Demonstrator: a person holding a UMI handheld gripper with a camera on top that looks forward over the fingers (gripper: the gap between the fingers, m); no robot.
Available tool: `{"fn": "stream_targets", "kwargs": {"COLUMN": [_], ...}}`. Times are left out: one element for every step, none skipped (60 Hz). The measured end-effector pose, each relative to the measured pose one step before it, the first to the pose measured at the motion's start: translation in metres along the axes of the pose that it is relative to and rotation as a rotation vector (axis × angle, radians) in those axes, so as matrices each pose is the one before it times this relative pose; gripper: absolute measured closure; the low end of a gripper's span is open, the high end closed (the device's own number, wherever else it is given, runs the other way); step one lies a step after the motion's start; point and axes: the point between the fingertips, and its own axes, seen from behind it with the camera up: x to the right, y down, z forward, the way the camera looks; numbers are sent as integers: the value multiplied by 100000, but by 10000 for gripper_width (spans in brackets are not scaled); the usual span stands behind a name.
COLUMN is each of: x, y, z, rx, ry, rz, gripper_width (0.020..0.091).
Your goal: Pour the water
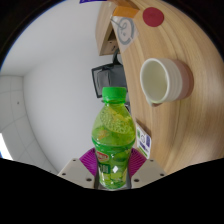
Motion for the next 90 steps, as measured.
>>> {"fn": "stream_targets", "kwargs": {"x": [-320, 37, 33, -26, 98, 136, 91, 77, 70, -213, 152, 56, 66, 83, 71, 47, 119, 39, 61, 59, 37, 88, 58, 17, 72, 56, -4, 26, -9, -80, -145, -182, -235, -274, -349, -859, -193, -432, -508, -460, -397, -450, -296, -347, -239, -186, -172, -270, 169, 130, 257, 419, 537, 1817, 360, 1473, 30, 908, 885, 818, 843, 651, 855, 828, 1933, 418, 763, 733, 689, 694, 620, 537, 487, 410, 342, 1196, -152, 580, 231, 219, 218, 202, 165, 355, 155, 113, 81, 67, -201, 1], "y": [-201, -321, -315, -75, -115, -107, -142, -126, -82, -98, -148, -81, -16, -48, -27, -96, -114, -133, -77, -130, -92, -2, -50, -20, -2, 46, 83, 120, 184, 192, 221, 215, 210, 137, 59, -9, 68, -296, -479, -548, -636, -693, -697, -1111, -810, -818, -1052, -572, -868, -883, -810, -777, -702, -381, -694, -427, -1175, -546, -426, -314, -160, -260, 48, 146, 1512, -308, 426, 499, 629, 672, 713, 725, 730, 796, 753, 1976, -321, 1067, 646, 633, 704, 681, 653, 801, 595, 562, 585, 638, 668, 740], "z": [-418, 85, 137, 523, 80, 61, 48, 63, 15, -335, 389, 124, -9, -19, -52, -46, -144, 13, -26, -22, -36, -34, -27, -99, -95, -89, -137, -79, -49, -119, -138, -176, -151, -171, -176, -855, 201, -165, -188, -199, -219, -235, -196, -670, -271, -192, -455, 91, -128, -145, -169, -128, -148, 152, -253, 101, -243, -99, -36, -48, 8, 56, 72, 104, 380, 322, 249, 280, 276, 305, 300, 304, 325, 353, 349, 470, 355, 554, 327, 331, 302, 318, 293, 438, 296, 271, 266, 244, 160, 197], "rx": [107, 637, 468, 245, 20, -121, -125, -152, -289, -263, -9, -64, -224, -237, -200, -71, -77, -21, 3, 54, 77, 82, 172, 43, 21, -65, -42, -278, -367, -568, -565, -568, -479, -427, -229, 1, 409, 602, 887, 1086, 1200, 1395, 1327, 1729, 1232, 1022, 1619, 121, 1007, 989, 1068, 1055, 890, 2909, 247, 2179, 826, 1413, 1291, 896, 598, 201, 324, 127, 2145, -1943, -692, -919, -1188, -1232, -1172, -1013, -953, -936, -844, 1731, -2517, 499, -607, -685, -658, -602, -482, -445, -490, -257, -303, -533, -798, -1084], "ry": [-214, -514, -469, 133, -95, -45, -63, 6, 85, 294, 539, 373, 366, 410, 364, 326, 138, 204, 223, 236, 136, 126, 278, 281, 504, 549, 686, 615, 663, 471, 519, 590, 661, 719, 729, -210, 1717, 523, 494, 447, 358, 352, 579, -746, 83, 459, 113, 2356, 1214, 1378, 1390, 1452, 1724, 675, 2954, 1803, 2913, 1952, 1741, 1562, 1456, 1493, 1280, 1211, 338, 1501, 1016, 971, 1037, 1097, 1011, 796, 496, 372, 210, -779, 276, -646, -123, 40, 45, -32, 32, -349, -92, -255, -365, -417, -241, -467], "rz": [3176, 2357, 2090, 2189, 2149, 2019, 1783, 1656, 1514, 1611, 935, 740, 575, 390, 216, 66, -123, 105, 183, 230, 259, -118, 82, -237, -451, -683, -1075, -1782, -2506, -2935, -3199, -3565, -4115, -4791, -5401, -4797, -6644, -6221, -6137, -6193, -6495, -6527, -6674, -5749, -6198, -6158, -5824, -6387, -5984, -5944, -5957, -5946, -5791, -5376, -5093, -4791, -3939, -3927, -3334, -2816, -2498, -2268, -2214, -2168, -2597, -1753, -2007, -1893, -1736, -1638, -1558, -1414, -1245, -728, -240, -542, 948, -29, 246, 287, 146, -81, 18, 269, 442, 505, 532, 519, 408, 687], "gripper_width": [740, 741, 740, 740, 739, 740, 740, 740, 741, 740, 740, 739, 739, 741, 739, 740, 740, 739, 740, 742, 740, 728, 728, 729, 727, 729, 729, 729, 729, 729, 729, 728, 728, 728, 729, 730, 731, 730, 728, 727, 726, 727, 728, 727, 727, 728, 727, 726, 727, 727, 725, 711, 693, 683, 675, 676, 674, 675, 676, 676, 676, 676, 676, 676, 677, 677, 677, 677, 677, 677, 678, 678, 679, 678, 676, 677, 676, 676, 676, 677, 676, 677, 677, 678, 677, 677, 671, 652, 650, 647]}}
